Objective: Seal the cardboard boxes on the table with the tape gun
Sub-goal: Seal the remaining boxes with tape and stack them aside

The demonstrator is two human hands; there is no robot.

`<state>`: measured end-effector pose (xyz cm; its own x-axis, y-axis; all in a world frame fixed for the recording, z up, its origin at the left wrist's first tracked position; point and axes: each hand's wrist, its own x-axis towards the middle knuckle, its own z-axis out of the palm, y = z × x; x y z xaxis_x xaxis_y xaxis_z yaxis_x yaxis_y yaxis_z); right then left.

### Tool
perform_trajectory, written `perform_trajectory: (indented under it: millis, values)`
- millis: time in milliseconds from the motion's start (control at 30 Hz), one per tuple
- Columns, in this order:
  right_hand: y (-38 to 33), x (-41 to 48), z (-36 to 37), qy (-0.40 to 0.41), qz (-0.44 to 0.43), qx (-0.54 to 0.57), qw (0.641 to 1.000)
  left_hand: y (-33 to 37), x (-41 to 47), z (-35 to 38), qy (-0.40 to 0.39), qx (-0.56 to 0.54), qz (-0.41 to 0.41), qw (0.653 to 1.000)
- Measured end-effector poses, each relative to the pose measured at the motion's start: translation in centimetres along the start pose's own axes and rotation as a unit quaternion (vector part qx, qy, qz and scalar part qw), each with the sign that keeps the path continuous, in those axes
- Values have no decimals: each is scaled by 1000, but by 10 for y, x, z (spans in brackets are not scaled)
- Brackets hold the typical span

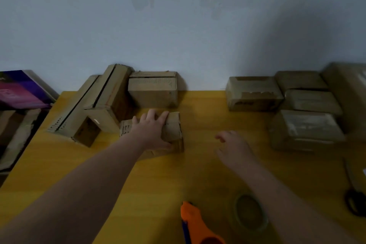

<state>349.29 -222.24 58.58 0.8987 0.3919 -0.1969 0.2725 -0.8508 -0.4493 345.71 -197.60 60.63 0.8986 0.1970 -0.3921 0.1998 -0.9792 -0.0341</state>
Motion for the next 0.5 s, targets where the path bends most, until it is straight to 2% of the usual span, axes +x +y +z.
perform_trajectory:
  millis: [200,500]
  values:
    - [-29,-79,34,-67,42,18,997,-12,-62,42,17,18,43,999]
    - [-63,-173,67,-145,129,-55,979,-29,-140,74,15,16,81,996]
